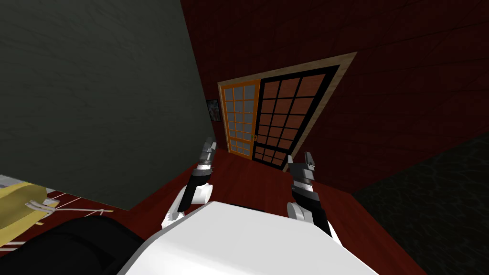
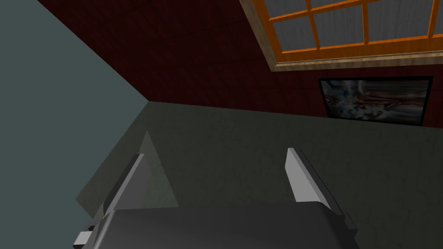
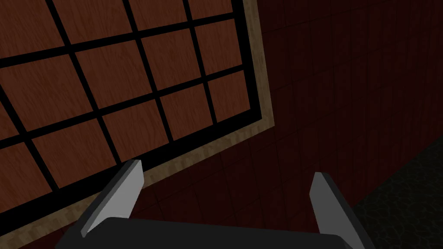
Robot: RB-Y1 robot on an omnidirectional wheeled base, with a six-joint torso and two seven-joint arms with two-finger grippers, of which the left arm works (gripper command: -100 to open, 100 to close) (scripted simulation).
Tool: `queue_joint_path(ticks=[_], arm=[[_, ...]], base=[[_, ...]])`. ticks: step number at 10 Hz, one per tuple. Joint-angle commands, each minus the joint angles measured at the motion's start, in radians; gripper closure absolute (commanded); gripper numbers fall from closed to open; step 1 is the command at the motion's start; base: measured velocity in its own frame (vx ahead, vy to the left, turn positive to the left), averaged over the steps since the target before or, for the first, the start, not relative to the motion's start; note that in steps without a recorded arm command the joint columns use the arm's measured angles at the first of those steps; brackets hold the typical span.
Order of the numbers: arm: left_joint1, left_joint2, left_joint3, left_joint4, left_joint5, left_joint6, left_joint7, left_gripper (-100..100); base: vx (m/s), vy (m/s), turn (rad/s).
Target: Pull the door open
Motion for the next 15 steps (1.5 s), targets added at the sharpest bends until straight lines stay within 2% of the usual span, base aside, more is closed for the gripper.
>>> queue_joint_path(ticks=[1,2,7,15], arm=[[-0.011,0.006,0.004,0.034,-0.003,-0.009,-0.026,-100],[-0.014,0.008,0.005,0.045,-0.003,-0.012,-0.035,-100],[-0.055,0.025,0.019,0.173,-0.013,-0.046,-0.133,-100],[-0.110,0.040,0.038,0.343,-0.026,-0.091,-0.264,-100]], base=[[0.052,-0.004,-0.043],[0.085,-0.010,-0.035],[0.115,-0.013,-0.043],[0.093,-0.005,-0.036]])
